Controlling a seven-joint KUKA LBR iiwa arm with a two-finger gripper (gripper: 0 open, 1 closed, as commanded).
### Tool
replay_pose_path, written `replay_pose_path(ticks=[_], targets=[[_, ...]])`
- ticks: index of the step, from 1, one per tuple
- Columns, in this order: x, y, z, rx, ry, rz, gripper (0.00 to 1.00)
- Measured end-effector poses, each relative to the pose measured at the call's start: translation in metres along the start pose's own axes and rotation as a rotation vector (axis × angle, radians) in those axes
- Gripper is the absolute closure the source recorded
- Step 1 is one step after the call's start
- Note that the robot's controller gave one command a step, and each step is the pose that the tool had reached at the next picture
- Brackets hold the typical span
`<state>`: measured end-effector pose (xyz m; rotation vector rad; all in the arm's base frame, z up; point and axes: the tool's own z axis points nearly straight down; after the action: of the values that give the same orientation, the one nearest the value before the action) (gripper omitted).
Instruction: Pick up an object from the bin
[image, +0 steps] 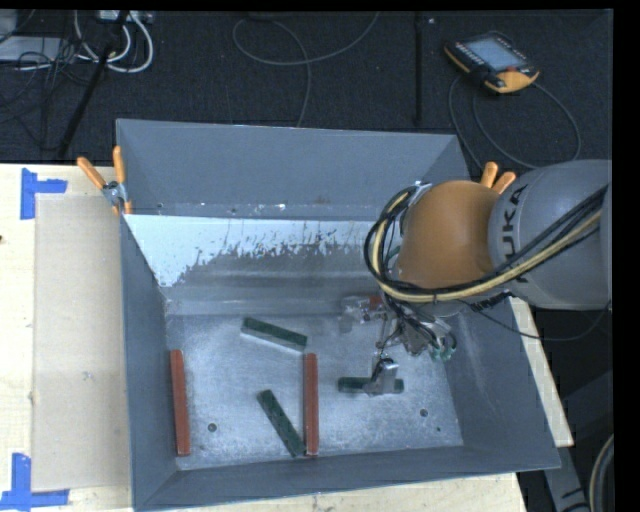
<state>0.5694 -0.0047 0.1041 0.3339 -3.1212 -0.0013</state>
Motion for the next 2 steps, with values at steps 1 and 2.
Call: replay_pose_path(ticks=[1,2], targets=[[0.0209,-0.0085,0.0218,0.000,-0.001,-0.462,1.00],[0.0209,-0.0085,0.0218,0.000,-0.001,-0.462,1.00]])
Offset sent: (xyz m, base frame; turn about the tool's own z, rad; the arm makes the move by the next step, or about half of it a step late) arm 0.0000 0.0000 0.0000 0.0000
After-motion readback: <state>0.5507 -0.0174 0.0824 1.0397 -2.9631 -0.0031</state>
